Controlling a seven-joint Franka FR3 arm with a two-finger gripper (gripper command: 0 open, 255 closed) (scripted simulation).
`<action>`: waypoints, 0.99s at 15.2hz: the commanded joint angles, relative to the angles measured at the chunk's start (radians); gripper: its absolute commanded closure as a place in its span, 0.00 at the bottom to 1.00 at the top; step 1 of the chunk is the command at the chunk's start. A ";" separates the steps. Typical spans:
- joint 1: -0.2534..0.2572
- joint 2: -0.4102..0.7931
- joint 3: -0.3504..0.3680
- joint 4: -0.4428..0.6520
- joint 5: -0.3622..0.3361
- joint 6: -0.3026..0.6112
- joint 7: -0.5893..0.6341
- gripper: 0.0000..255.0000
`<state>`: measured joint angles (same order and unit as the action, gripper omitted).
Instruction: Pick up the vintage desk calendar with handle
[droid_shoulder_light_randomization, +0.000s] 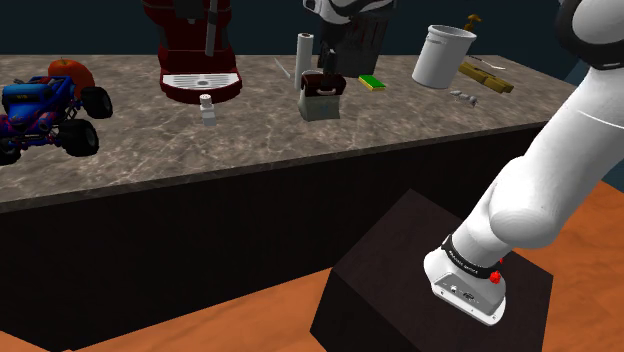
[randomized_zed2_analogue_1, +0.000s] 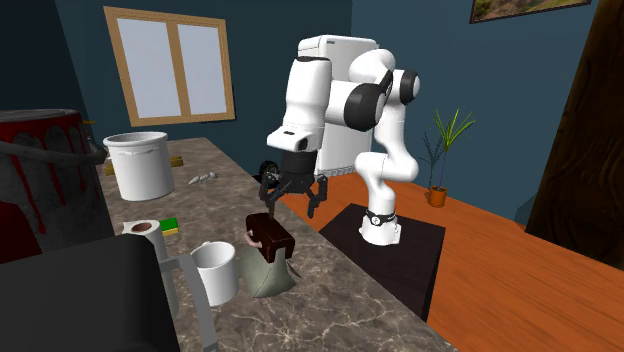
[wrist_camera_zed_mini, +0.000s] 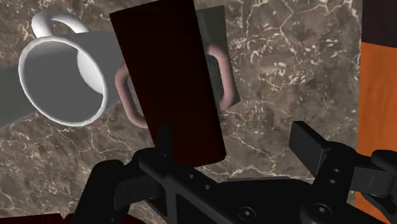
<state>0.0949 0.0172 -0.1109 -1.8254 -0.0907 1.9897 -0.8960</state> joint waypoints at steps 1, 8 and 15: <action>0.000 0.078 0.002 0.094 0.015 -0.003 -0.073 0.00; 0.000 0.163 0.012 0.147 0.029 0.045 -0.140 0.00; 0.001 0.169 0.013 0.107 0.027 0.091 -0.135 1.00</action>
<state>0.0963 0.1856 -0.0979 -1.7174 -0.0633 2.0801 -1.0315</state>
